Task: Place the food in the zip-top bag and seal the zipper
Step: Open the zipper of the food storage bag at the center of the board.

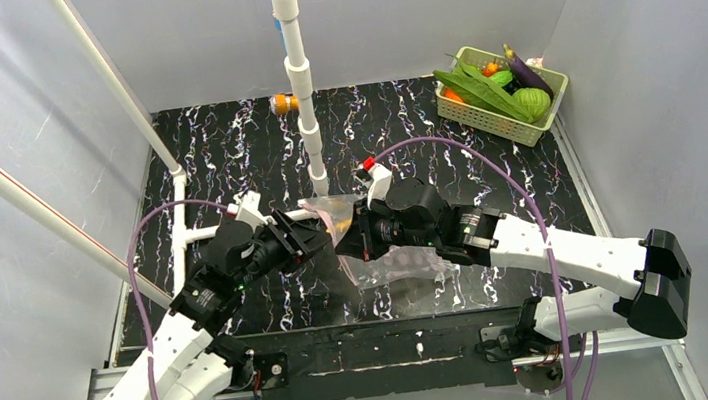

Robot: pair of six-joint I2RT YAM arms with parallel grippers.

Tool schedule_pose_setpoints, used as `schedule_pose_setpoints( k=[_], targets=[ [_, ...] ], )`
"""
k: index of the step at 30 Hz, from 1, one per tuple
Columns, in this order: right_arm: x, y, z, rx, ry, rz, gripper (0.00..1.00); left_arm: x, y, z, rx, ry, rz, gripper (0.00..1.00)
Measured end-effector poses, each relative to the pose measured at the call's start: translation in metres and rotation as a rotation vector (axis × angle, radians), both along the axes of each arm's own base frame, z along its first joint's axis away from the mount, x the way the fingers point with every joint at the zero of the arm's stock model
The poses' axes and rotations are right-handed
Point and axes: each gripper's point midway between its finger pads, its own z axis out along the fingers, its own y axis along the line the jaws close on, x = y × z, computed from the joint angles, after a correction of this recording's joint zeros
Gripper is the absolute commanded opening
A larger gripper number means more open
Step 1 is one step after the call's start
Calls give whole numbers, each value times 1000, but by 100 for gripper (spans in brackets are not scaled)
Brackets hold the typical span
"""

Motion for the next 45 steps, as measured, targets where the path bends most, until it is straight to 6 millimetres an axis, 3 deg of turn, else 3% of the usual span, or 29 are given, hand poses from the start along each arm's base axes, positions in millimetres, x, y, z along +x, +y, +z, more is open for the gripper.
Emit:
schedule_pose_setpoints(
  k=[15, 21, 24, 26, 28, 34, 39, 45],
  targets=[
    [0, 0, -2, -14, -28, 20, 1, 9, -9, -5, -5, 19, -11, 43],
    [-2, 0, -2, -13, -24, 32, 1, 4, -6, -4, -9, 4, -16, 61],
    [-4, 1, -4, -15, -17, 43, 1, 2, -4, -2, -13, -6, -13, 61],
    [-4, 3, -8, -23, -10, 50, 1, 2, -4, -5, -8, -2, -11, 55],
    [-5, 5, -13, -33, 0, 56, 1, 3, -4, -8, 0, 8, -10, 41],
    [-6, 6, -16, -42, 5, 65, 1, 6, -6, -14, 20, 10, -14, 12],
    [-4, 2, -18, -70, -3, 56, 1, 7, 0, -8, 23, -22, 9, 0],
    [10, 2, -14, -154, -28, -9, 1, 5, 17, -6, 52, -54, 74, 0]
  ],
)
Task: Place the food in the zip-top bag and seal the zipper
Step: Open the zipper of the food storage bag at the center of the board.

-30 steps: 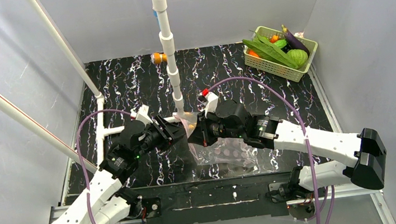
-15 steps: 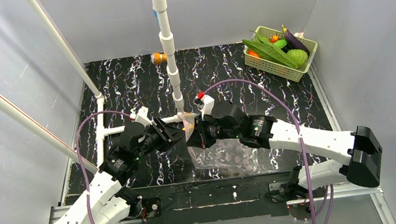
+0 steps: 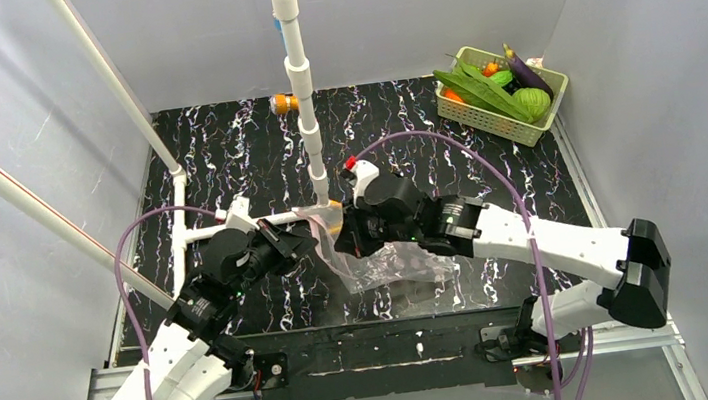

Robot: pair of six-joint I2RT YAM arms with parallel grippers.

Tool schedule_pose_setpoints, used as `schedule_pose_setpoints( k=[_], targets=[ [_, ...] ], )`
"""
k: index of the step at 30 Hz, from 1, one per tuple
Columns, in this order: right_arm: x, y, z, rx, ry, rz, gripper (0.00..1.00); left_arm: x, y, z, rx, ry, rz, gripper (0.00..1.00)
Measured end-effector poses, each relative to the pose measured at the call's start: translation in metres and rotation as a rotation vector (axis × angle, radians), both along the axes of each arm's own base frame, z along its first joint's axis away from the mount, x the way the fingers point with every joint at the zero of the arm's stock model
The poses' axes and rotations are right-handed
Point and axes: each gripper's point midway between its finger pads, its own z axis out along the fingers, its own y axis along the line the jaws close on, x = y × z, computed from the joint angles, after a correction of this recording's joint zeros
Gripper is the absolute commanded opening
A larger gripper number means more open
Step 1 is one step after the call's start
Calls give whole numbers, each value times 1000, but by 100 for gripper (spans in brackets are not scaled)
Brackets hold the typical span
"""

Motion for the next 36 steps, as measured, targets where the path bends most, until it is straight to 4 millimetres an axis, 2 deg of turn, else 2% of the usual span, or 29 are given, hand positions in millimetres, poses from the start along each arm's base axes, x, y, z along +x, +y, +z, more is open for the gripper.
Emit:
schedule_pose_setpoints(
  k=[2, 6, 9, 14, 16, 20, 24, 29, 33, 36],
  targets=[
    [5, 2, 0, -44, -16, -24, 3, 0, 4, -1, 9, -1, 16, 0],
    [11, 8, 0, -148, -61, -55, 24, -1, 8, -7, 26, 20, 32, 0],
    [12, 17, -2, -237, -110, -63, 34, -4, 10, -16, 50, 59, 33, 0],
    [18, 30, -15, -402, -209, -76, 39, -7, 11, -20, 56, 85, 37, 0],
    [20, 30, -23, -468, -241, -76, 41, -8, 12, -16, 44, 76, 39, 0],
    [20, 21, -33, -549, -268, -71, 54, -12, 14, -9, 22, 57, 44, 0],
    [18, 19, -31, -571, -298, -62, 58, -12, 15, -8, 17, 59, 47, 0],
    [-1, 27, -18, -558, -338, -31, 61, -13, 15, -9, 19, 60, 48, 0],
    [-16, 32, -10, -532, -353, -8, 58, -13, 15, -9, 18, 59, 48, 0],
    [-18, 32, -5, -519, -353, -6, 57, -13, 15, -9, 18, 62, 49, 0]
  ],
)
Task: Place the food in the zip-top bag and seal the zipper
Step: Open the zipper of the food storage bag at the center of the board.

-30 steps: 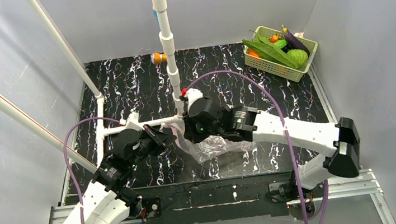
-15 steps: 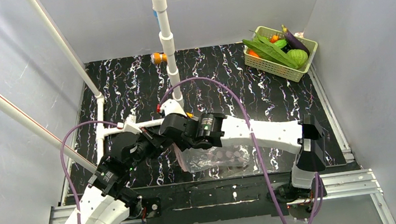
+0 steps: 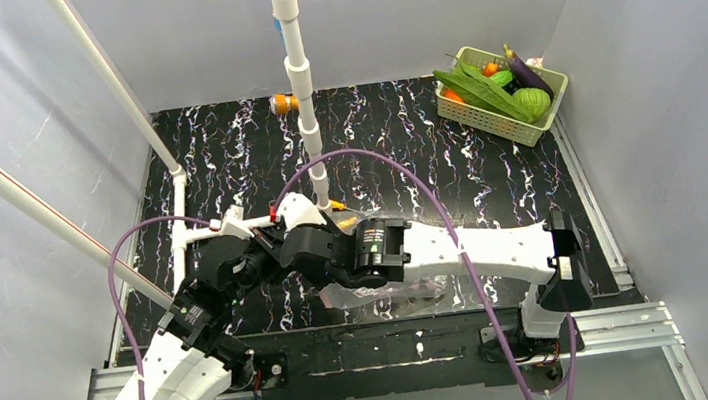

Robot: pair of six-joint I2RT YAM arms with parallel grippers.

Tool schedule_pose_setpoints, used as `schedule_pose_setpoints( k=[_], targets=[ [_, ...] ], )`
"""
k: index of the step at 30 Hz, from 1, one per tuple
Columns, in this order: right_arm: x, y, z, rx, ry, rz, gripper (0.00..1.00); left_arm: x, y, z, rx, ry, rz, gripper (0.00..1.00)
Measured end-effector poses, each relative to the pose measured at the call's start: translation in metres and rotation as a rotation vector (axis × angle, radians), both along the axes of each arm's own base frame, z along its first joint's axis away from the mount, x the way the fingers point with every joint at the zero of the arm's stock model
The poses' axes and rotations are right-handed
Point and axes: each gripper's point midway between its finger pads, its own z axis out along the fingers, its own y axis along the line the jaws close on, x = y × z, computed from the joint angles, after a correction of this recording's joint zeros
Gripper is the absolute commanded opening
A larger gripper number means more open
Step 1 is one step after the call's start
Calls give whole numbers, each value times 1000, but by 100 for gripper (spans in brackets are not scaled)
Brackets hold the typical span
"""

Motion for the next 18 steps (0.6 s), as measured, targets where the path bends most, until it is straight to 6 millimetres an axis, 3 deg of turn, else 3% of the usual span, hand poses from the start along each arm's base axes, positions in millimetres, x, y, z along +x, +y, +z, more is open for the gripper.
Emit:
schedule_pose_setpoints(
  k=[7, 18],
  targets=[
    [1, 3, 10, 43, -6, -2, 46, 0, 0, -1, -4, 8, 4, 0],
    [4, 12, 13, 90, -15, -20, 42, 0, -1, 2, -25, 16, 14, 0]
  ],
)
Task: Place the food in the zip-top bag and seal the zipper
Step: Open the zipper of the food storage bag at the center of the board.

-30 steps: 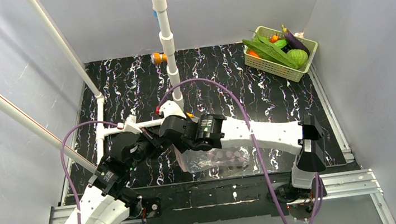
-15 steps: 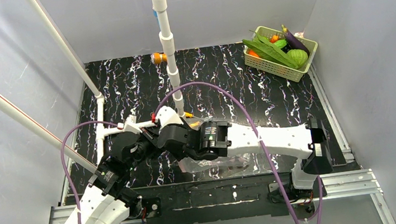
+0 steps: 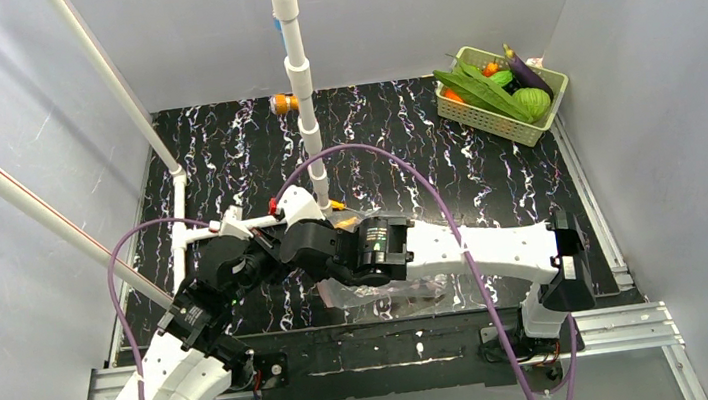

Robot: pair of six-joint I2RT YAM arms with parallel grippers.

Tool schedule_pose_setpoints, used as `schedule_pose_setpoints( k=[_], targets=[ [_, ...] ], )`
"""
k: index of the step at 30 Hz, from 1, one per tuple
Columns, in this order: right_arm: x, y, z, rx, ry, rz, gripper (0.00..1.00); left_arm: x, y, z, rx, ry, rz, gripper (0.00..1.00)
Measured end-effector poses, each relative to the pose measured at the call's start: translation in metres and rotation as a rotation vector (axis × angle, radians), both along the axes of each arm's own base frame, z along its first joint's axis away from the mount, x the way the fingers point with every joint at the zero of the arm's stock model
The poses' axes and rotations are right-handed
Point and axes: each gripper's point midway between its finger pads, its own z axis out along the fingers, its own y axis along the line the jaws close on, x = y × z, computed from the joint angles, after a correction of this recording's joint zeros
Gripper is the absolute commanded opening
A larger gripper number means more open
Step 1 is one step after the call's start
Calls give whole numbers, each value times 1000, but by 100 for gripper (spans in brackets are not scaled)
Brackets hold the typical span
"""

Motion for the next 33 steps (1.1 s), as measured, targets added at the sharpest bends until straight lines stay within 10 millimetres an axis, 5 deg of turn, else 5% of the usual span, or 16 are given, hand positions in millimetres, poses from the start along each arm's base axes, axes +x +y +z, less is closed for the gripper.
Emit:
schedule_pose_setpoints(
  k=[9, 15, 17, 20, 23, 27, 33],
  targets=[
    [-2, -7, -25, -42, 24, -15, 38, -1, 0, 1, -10, 2, 5, 0],
    [-1, -19, -42, -95, 20, -36, 20, -2, 1, 1, -7, 5, 5, 0],
    [2, -20, -41, -94, 6, -49, 22, -2, 1, 0, -6, 7, 5, 0],
    [4, -21, -39, -100, -6, -55, 39, -3, 2, -1, -4, 10, 5, 0],
    [7, -14, -33, -92, -19, -52, 41, -4, 2, 0, -6, 9, 5, 0],
    [14, -8, -36, -111, -51, -58, 3, -5, 3, -2, 0, 17, 5, 0],
    [22, -9, -38, -123, -96, -79, 1, -7, 5, -5, 7, 30, 5, 0]
  ],
)
